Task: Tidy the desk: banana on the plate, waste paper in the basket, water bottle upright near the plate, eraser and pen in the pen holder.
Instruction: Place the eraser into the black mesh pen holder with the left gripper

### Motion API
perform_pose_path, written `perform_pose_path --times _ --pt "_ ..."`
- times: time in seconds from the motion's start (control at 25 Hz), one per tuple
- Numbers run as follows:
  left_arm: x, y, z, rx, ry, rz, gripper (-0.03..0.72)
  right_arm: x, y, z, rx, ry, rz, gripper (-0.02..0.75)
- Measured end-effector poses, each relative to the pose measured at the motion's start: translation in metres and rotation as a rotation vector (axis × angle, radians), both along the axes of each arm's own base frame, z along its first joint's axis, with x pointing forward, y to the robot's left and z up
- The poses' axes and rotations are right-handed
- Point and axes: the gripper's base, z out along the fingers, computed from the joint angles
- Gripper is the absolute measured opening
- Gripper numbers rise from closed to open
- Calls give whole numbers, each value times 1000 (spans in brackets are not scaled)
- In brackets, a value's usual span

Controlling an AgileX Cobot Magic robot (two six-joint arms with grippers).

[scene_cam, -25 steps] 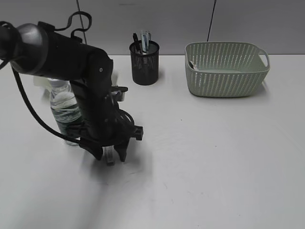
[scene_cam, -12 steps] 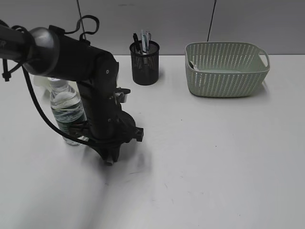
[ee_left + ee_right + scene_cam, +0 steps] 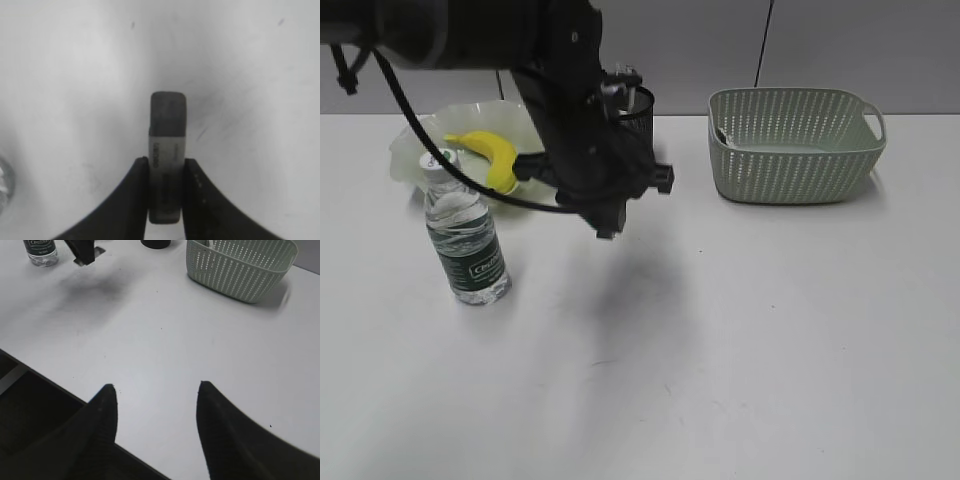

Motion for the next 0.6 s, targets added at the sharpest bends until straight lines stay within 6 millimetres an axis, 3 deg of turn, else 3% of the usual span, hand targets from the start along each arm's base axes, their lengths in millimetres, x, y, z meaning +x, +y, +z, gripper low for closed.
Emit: perform_pose_path --times 0.28,0.44,0.6 --pt "34 -10 65 -84 -389 -64 144 0 0 0 0 0 0 414" --pt "52 -9 80 -160 -577 -84 144 0 0 0 1 0 0 414" --pt "74 -2 81 -236 -715 -82 144 0 0 0 1 0 0 414"
